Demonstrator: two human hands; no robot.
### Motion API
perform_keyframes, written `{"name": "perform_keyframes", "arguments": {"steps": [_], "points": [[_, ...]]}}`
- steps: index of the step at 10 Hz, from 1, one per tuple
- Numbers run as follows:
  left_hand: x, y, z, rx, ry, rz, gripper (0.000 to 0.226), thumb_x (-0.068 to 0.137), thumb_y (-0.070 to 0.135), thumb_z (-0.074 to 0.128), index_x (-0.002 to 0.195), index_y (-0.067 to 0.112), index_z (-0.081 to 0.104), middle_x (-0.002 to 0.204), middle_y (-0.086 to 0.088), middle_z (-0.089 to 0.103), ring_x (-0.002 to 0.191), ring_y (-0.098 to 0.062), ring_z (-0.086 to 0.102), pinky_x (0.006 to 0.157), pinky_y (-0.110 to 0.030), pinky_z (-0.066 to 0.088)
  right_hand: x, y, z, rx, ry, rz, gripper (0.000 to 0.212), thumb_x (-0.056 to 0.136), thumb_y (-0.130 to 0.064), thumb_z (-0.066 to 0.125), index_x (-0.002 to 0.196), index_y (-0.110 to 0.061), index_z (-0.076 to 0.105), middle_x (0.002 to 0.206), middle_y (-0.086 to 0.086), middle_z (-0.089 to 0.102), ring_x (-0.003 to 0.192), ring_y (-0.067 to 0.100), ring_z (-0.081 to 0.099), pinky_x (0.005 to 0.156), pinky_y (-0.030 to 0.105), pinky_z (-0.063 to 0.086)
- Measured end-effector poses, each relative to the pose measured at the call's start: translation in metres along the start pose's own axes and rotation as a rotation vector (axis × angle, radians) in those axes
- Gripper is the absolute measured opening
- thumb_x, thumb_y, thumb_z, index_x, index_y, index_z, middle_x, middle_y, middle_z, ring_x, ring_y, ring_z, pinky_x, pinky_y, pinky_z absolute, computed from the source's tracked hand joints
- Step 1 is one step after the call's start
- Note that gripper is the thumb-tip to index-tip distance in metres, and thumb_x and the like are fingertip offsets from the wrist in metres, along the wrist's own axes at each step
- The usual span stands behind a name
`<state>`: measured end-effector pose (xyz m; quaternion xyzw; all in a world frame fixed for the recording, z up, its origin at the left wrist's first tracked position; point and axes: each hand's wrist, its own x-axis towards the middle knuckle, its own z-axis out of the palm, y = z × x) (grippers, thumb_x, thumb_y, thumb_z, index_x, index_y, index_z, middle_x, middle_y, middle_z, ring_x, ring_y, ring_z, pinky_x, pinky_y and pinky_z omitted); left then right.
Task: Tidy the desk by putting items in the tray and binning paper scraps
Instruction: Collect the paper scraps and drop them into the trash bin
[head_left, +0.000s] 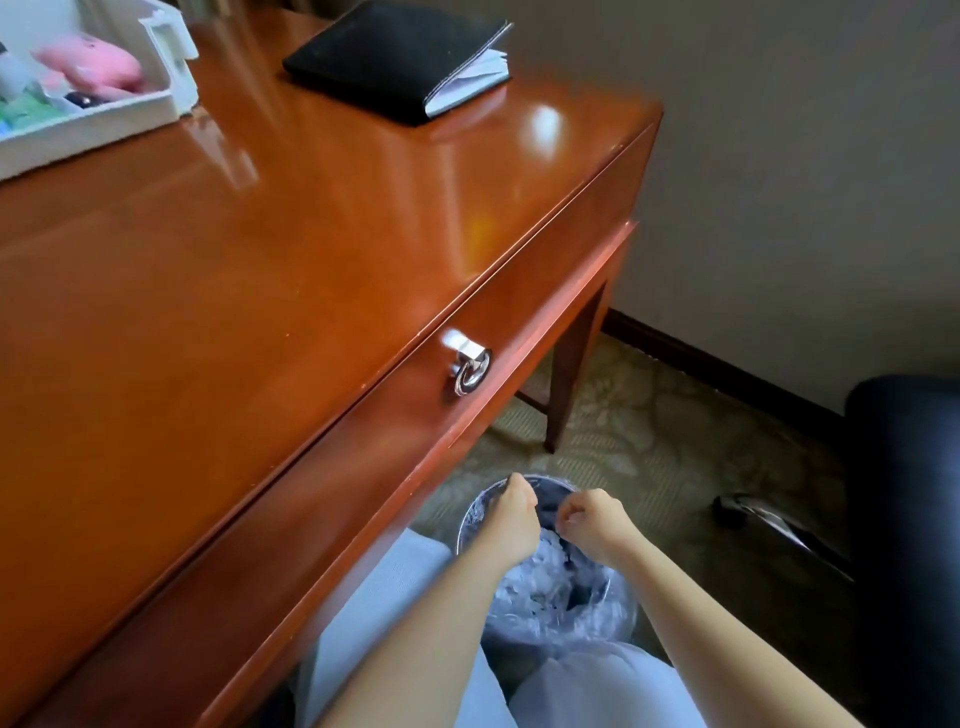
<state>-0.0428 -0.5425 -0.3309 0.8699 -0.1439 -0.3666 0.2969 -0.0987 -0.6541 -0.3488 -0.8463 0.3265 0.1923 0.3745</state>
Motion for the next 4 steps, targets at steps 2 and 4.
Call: {"name": "perform_keyframes", "arguments": {"steps": [2,4], "points": [[0.014,-0.002,0.010,0.060,-0.048,0.014,0.020,0.096,0.002,0.027,0.107,0.014,0.039,0.134,-0.014,0.037,0.119,-0.032,0.043,0.094,-0.040,0.042,0.009,0.015,0.008,-0.073,-0.058,-0.007,0.029,0.089,-0.010,0.050,0.113,-0.012,0.065,0.118,0.006,0.064,0.110,0.026,0.058,0.084,0.027,0.044],[0.006,-0.006,0.007,0.294,-0.087,0.096,0.041,0.101,0.022,0.028,0.140,0.012,0.037,0.149,-0.005,0.035,0.137,-0.025,0.030,0.113,-0.039,0.022,0.007,0.019,-0.002,-0.104,-0.055,-0.032,0.029,0.092,-0.012,0.046,0.111,0.003,0.063,0.116,0.020,0.064,0.109,0.035,0.059,0.084,0.035,0.048]]}}
